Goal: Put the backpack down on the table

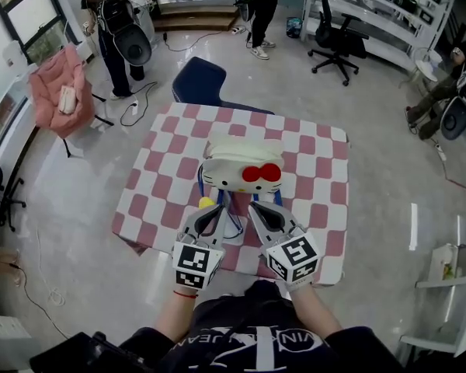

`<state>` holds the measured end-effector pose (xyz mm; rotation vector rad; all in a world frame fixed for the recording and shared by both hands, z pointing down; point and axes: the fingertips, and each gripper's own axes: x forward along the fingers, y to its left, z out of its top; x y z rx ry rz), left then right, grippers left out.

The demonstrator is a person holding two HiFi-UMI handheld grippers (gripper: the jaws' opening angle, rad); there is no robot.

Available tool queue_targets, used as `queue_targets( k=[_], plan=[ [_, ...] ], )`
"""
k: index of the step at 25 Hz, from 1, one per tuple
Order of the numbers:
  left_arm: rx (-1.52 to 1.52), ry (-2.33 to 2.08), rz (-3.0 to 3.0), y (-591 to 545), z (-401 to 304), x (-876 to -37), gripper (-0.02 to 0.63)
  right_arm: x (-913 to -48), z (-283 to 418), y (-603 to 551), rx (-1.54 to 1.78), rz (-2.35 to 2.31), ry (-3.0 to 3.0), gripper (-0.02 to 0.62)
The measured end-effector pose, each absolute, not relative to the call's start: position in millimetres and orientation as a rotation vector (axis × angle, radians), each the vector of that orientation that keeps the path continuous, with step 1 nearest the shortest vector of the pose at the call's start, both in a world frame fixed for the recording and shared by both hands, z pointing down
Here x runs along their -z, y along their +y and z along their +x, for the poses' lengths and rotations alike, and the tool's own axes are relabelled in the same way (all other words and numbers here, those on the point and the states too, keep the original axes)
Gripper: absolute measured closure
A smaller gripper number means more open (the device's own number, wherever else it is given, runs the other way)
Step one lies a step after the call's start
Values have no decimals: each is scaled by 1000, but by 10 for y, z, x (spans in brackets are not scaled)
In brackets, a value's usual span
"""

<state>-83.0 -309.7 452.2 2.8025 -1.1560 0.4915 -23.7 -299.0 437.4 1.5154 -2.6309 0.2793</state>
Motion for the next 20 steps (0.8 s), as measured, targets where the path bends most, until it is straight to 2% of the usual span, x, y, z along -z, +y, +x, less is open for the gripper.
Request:
queue_targets(
  k=[20],
  plan=[
    [-500, -1070, 2802, -2715, -1233, -4678, 600, -4546, -553, -2583, -351, 1617, -2554, 594]
  ],
)
